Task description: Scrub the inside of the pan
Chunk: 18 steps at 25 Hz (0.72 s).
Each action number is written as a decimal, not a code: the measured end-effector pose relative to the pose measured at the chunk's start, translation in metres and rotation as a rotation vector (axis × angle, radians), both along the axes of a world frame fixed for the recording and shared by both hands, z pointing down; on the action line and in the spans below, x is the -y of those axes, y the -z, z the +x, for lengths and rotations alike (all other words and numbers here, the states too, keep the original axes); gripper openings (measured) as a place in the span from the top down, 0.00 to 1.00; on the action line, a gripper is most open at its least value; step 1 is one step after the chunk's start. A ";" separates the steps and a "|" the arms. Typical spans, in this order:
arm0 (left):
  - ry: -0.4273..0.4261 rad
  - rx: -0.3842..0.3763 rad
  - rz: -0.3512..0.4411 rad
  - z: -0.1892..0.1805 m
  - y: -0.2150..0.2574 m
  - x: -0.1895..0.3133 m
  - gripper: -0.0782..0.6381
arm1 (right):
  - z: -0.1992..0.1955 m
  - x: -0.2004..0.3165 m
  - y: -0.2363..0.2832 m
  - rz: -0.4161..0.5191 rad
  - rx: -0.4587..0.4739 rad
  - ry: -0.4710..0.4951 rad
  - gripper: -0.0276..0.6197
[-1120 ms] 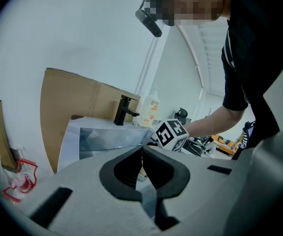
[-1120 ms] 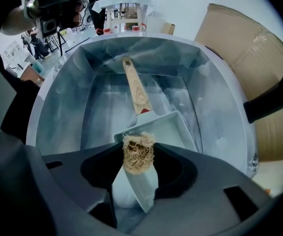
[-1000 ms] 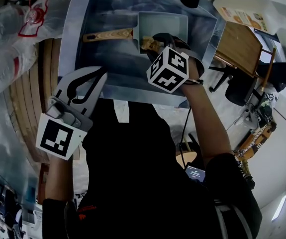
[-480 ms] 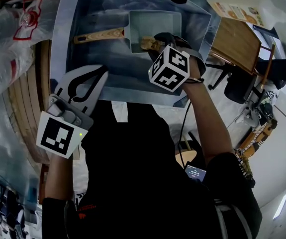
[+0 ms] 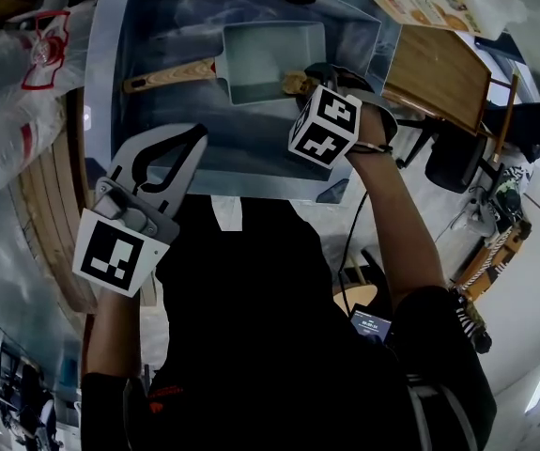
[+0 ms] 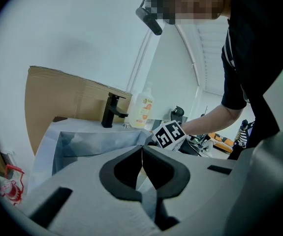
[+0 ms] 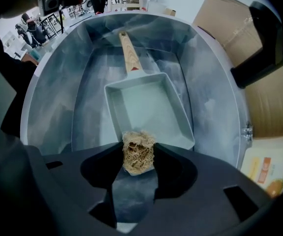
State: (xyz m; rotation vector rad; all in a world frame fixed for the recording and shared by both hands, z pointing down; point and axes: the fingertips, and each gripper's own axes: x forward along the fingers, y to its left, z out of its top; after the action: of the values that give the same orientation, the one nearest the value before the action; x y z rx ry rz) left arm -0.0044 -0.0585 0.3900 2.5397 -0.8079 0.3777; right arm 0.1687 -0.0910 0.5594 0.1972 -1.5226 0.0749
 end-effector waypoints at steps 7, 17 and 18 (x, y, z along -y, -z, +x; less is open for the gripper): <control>0.008 0.032 0.007 -0.002 0.008 -0.010 0.86 | 0.009 0.006 0.004 0.025 0.011 -0.027 0.67; -0.041 0.142 0.094 -0.031 0.010 -0.033 0.86 | -0.016 -0.002 0.072 0.178 0.262 -0.173 0.67; -0.050 0.153 0.101 -0.035 0.010 -0.037 0.86 | -0.020 -0.004 0.080 0.201 0.284 -0.178 0.67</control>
State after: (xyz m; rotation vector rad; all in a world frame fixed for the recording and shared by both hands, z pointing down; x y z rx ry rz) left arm -0.0390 -0.0218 0.3797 2.6538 -0.8394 0.5670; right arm 0.1491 -0.0871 0.4790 0.5006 -1.7936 0.0943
